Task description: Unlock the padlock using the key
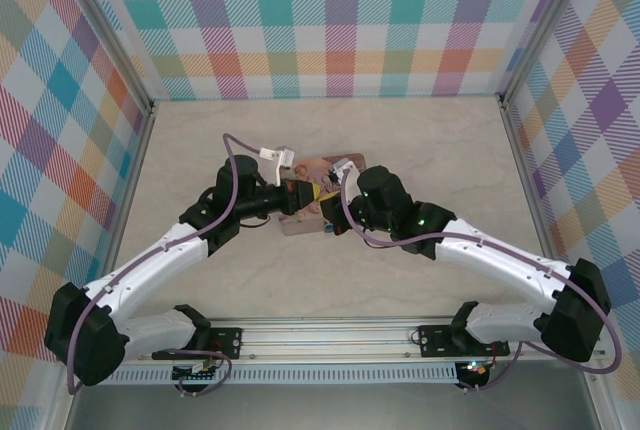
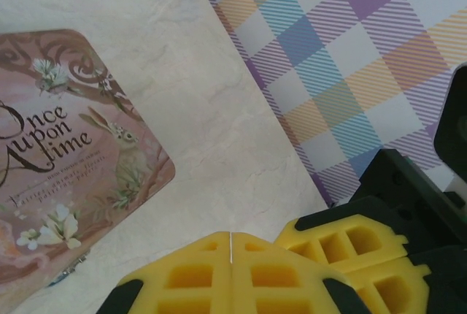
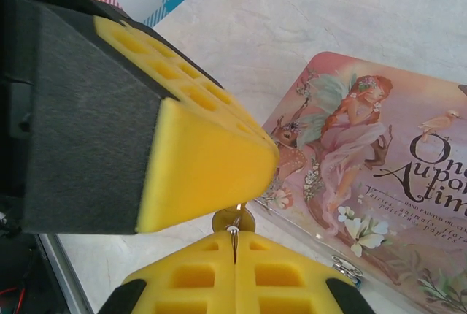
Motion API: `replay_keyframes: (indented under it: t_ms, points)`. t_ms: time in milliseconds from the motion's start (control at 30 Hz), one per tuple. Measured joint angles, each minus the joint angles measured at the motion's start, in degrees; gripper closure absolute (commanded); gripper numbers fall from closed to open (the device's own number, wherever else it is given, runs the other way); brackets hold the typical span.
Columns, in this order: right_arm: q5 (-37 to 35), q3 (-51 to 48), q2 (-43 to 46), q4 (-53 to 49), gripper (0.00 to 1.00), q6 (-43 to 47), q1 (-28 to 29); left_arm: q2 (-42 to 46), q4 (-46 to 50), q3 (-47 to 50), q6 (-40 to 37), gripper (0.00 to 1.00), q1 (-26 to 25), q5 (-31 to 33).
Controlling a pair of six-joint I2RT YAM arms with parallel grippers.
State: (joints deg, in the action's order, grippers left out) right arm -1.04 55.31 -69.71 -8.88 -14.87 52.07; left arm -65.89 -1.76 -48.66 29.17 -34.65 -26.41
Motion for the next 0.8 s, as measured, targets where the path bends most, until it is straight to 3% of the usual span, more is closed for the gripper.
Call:
replay_keyframes:
  t_ms: [133, 300, 400, 600, 800]
  points:
    - [5.07, -2.29, 2.32, 1.20, 0.69, -0.79, -2.75, 0.52, 0.04, -0.42, -0.26, 1.00, -0.20, 0.48]
    - [19.28, -11.65, 11.78, 7.43, 0.36, -3.69, -13.07, 1.20, 0.20, -4.50, -1.49, 1.00, -0.15, 0.85]
    - [27.45, -16.31, 16.61, 15.34, 0.23, -6.34, -18.88, 1.27, 0.24, -8.20, -2.58, 1.00, -0.15, -0.39]
    - [39.58, -19.87, 17.81, 36.54, 0.18, -13.29, -22.58, 0.72, 0.24, -15.37, -5.09, 1.00, -0.15, -5.51]
    - [46.29, -18.29, 11.93, 51.63, 0.25, -19.08, -22.64, -1.01, 0.07, -19.96, -7.21, 1.00, -0.33, -10.75]
